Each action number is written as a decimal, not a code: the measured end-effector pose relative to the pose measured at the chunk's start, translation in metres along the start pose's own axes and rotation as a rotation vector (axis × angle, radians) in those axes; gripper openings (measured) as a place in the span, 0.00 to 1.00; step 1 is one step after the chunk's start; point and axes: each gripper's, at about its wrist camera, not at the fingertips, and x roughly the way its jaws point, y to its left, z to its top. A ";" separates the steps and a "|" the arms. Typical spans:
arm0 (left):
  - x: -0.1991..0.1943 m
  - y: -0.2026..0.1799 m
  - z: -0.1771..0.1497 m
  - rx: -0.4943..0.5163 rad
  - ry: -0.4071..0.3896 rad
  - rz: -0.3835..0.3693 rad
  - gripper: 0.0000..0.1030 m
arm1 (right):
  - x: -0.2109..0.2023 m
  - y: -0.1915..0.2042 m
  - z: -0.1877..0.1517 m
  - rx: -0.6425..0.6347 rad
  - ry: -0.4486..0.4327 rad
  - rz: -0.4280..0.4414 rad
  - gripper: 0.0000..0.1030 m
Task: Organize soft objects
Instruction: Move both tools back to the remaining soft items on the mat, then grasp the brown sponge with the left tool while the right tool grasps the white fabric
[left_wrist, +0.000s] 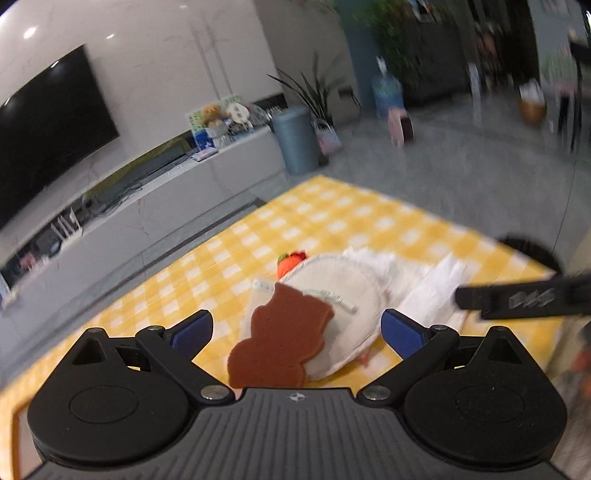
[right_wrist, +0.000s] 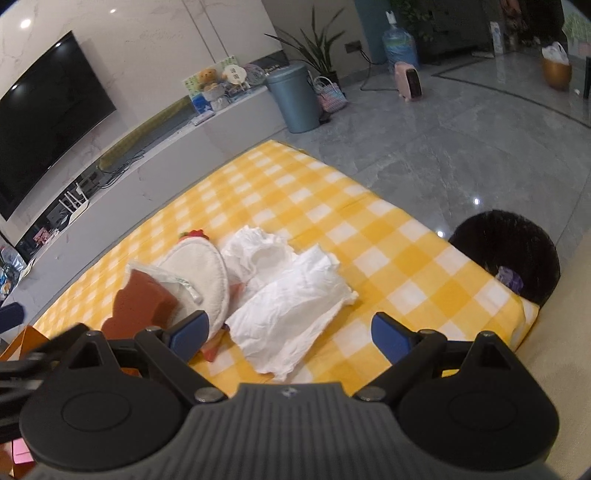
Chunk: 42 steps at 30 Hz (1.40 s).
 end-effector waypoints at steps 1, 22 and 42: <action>0.008 -0.001 0.001 0.037 0.014 0.005 1.00 | 0.001 -0.002 0.000 0.012 0.008 0.019 0.90; 0.120 0.002 0.004 0.217 0.422 -0.079 1.00 | 0.009 -0.016 0.002 0.067 0.040 0.047 0.91; 0.140 -0.005 -0.004 0.261 0.536 -0.063 0.78 | 0.025 -0.015 -0.004 0.073 0.089 0.084 0.91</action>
